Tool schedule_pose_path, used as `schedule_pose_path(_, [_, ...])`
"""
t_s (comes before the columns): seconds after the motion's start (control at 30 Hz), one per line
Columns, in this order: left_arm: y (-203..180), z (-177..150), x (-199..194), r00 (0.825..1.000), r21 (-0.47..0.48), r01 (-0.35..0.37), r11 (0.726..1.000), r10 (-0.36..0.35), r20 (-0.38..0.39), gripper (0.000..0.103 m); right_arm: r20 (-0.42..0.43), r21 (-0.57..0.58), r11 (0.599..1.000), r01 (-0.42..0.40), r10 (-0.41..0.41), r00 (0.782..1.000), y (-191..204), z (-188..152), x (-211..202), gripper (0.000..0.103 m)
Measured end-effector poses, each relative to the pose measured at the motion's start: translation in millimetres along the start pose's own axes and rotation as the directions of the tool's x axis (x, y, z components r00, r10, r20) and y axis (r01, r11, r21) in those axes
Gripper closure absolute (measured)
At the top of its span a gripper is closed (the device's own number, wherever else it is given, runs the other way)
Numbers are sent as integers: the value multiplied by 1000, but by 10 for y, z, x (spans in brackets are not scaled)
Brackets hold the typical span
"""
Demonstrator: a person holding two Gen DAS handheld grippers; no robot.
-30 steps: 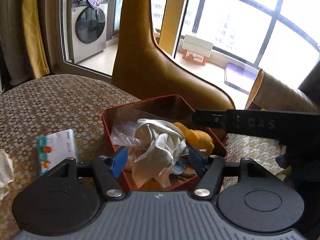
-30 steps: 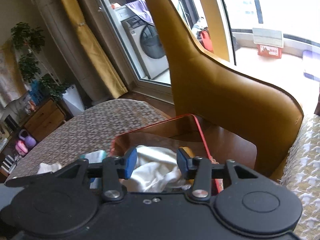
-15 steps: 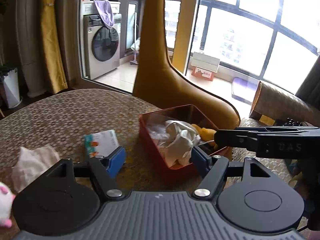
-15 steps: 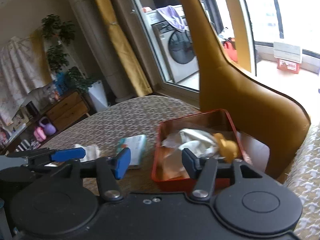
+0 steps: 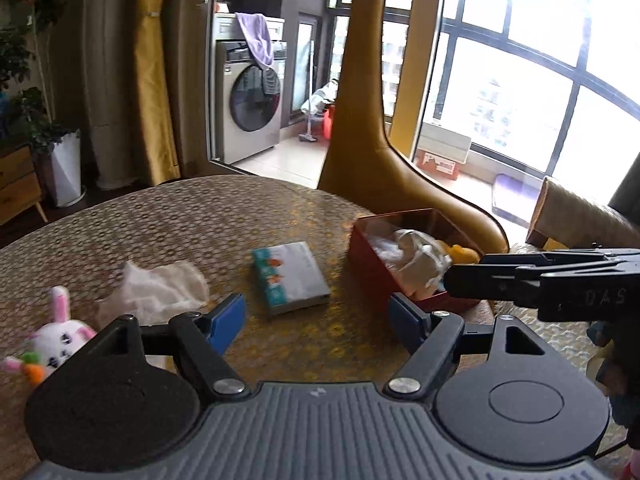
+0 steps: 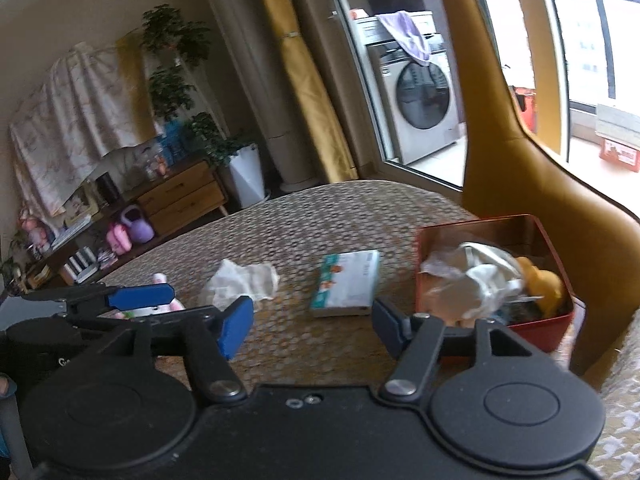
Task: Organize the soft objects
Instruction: 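Move both tools back toward the bunny plush and gauze cloth, then grasp the white gauze cloth with the right tool while the left tool grasps it too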
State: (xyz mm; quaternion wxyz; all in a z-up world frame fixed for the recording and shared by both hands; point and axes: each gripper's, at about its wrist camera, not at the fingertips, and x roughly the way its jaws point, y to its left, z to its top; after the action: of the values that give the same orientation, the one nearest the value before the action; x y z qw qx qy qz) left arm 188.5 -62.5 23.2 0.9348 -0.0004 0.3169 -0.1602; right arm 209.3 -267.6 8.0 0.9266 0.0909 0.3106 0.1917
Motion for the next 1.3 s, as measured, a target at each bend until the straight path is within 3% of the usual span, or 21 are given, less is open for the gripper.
schedule_pose_path(0.27, [446,-187,-194,998,-46,-56,997,56,10,17,-34,-57,997,-48,47,998,383,-32,191,25])
schedule_pose_path(0.4, [670,-296,-208,997,-94,-80,992,80,0,6,-51,-77,995,-65,61,997,530,-26,330,20])
schedule_pose_path(0.73, [1102,-579,-139,992,-188,-121,975,125,9,1,-107,-136,984,-114,100,989,845,107,809,0])
schedule_pose_path(1.3, [1350,-959,308,959,-248,-276,929,283,-8,1,-263,-225,957,-181,119,957,1250,305,2028,0])
